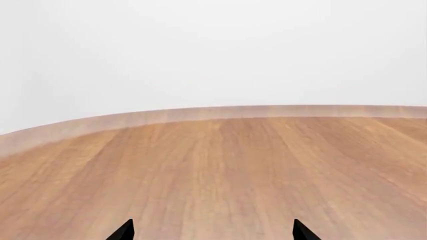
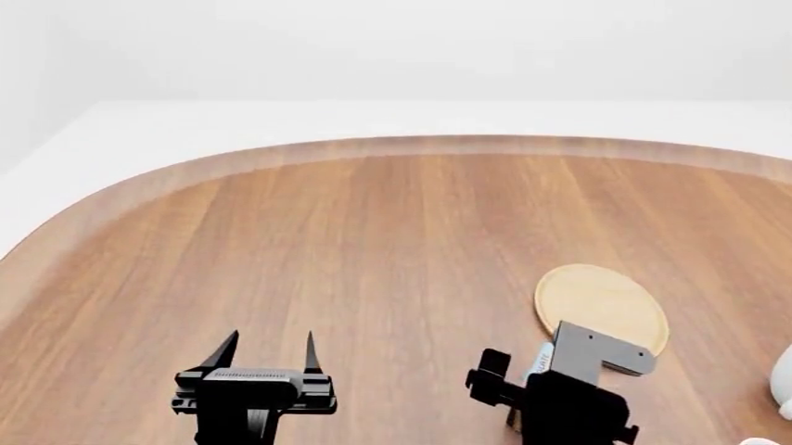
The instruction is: Put the chocolate pudding to the left of the plate.
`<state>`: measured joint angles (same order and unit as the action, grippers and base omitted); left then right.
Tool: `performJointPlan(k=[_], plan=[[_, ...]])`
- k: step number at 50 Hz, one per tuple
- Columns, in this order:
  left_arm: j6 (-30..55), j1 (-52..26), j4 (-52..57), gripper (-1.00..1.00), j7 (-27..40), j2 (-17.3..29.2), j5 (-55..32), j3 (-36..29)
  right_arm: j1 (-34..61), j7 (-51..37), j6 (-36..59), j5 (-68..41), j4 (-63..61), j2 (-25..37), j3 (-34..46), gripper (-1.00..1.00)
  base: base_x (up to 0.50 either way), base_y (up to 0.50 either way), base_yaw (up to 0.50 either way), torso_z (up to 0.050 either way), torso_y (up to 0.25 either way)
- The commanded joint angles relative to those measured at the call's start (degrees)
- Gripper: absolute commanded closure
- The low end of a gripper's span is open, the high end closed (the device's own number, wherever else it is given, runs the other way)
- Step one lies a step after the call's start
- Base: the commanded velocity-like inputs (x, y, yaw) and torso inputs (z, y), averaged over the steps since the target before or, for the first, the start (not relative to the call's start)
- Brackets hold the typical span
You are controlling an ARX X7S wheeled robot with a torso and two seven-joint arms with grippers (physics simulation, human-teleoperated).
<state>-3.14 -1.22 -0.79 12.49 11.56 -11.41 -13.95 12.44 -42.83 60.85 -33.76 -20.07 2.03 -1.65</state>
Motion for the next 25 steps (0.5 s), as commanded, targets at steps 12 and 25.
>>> performJointPlan(k=[12, 25], plan=[[-0.40, -0.03, -0.02, -1.00, 0.56, 0.41, -0.40, -0.56, 3.50, -2.08, -3.83, -2.01, 11.84, 0.54, 0.37, -1.00, 0.00, 0.00, 0.00, 0.000, 0.000], [-0.34, -0.10, -0.04, -1.00, 0.79, 0.68, -0.69, -0.92, 4.56, -2.21, -5.83, -2.23, 15.96, 1.41, 1.37, -1.00, 0.00, 0.00, 0.00, 0.000, 0.000]])
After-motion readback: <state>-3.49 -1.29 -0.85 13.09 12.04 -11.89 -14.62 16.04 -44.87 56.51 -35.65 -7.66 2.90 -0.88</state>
